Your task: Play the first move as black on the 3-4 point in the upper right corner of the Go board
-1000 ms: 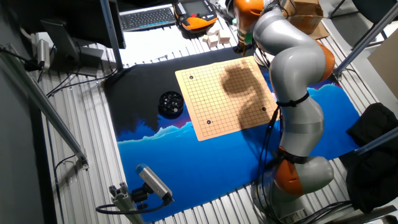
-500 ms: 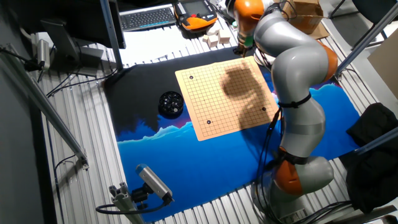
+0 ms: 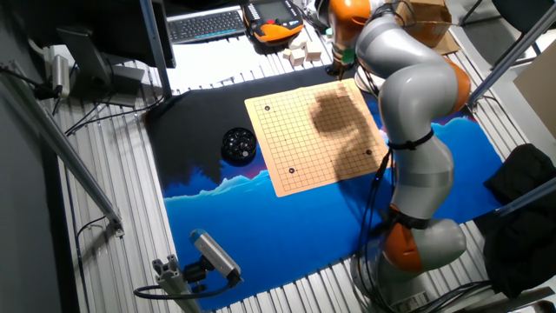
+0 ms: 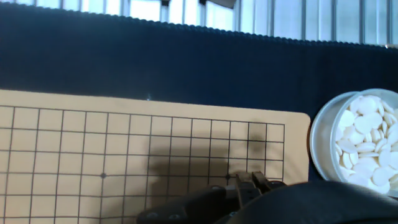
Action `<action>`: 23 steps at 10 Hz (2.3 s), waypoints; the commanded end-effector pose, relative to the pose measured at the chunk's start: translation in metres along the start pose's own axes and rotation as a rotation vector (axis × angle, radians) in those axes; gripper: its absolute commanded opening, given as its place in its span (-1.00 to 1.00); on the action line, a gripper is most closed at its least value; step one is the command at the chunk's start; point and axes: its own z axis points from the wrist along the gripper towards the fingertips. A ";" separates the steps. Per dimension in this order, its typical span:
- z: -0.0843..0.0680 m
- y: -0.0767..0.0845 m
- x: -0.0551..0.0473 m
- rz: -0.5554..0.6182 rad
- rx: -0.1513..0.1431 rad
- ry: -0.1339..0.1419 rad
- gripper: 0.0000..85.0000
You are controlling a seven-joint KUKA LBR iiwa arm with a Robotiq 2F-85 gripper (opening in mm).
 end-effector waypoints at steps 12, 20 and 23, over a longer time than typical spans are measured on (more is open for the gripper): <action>0.015 -0.027 0.004 -0.116 0.090 -0.028 -1.00; 0.044 -0.040 0.002 -0.124 0.138 -0.061 -1.00; 0.060 -0.040 0.001 -0.113 0.133 -0.082 -1.00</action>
